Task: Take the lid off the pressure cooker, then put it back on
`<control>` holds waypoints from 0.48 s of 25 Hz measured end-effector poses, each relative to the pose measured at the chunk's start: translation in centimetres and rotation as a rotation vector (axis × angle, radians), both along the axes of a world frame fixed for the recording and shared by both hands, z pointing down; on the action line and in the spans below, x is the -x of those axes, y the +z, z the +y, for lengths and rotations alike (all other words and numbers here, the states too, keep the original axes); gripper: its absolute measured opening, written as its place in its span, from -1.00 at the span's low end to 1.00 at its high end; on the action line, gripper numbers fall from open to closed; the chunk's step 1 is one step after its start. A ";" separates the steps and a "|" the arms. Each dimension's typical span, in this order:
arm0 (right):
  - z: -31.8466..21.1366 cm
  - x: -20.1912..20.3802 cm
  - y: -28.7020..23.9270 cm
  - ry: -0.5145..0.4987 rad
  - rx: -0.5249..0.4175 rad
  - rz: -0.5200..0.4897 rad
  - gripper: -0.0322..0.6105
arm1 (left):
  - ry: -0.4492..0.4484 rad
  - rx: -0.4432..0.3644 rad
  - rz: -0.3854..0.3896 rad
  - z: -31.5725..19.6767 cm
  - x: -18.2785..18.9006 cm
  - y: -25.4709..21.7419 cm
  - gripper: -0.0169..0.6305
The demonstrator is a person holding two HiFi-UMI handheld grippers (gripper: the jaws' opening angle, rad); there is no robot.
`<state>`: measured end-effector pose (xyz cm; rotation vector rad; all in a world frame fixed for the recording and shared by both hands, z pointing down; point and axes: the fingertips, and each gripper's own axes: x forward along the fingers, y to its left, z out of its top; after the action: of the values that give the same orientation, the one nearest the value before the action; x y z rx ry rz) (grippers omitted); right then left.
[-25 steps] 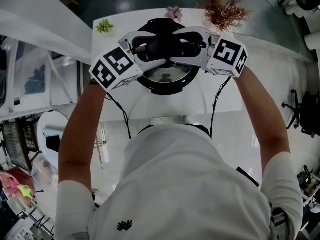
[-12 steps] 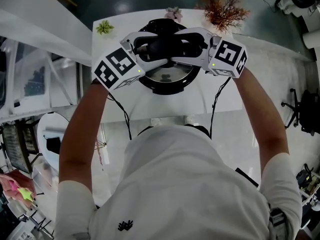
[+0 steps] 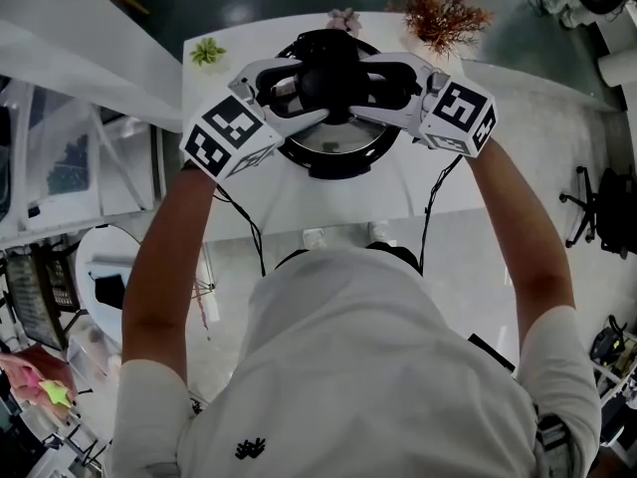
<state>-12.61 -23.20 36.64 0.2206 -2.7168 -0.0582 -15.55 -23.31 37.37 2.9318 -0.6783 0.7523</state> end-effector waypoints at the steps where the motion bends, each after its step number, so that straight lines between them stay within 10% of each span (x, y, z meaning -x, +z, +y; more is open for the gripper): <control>1: 0.0 -0.3 0.2 0.018 0.004 -0.001 -0.02 | -0.010 0.002 0.007 0.1 0.4 0.0 0.03; 12: 2.0 -4.0 0.5 0.257 0.021 -0.055 -0.18 | -0.124 -0.001 0.100 3.0 4.3 -0.8 -0.06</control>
<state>-8.59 -21.25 37.18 0.5698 -2.7175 0.0504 -19.88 -20.32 36.61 2.8724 -0.8414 0.5899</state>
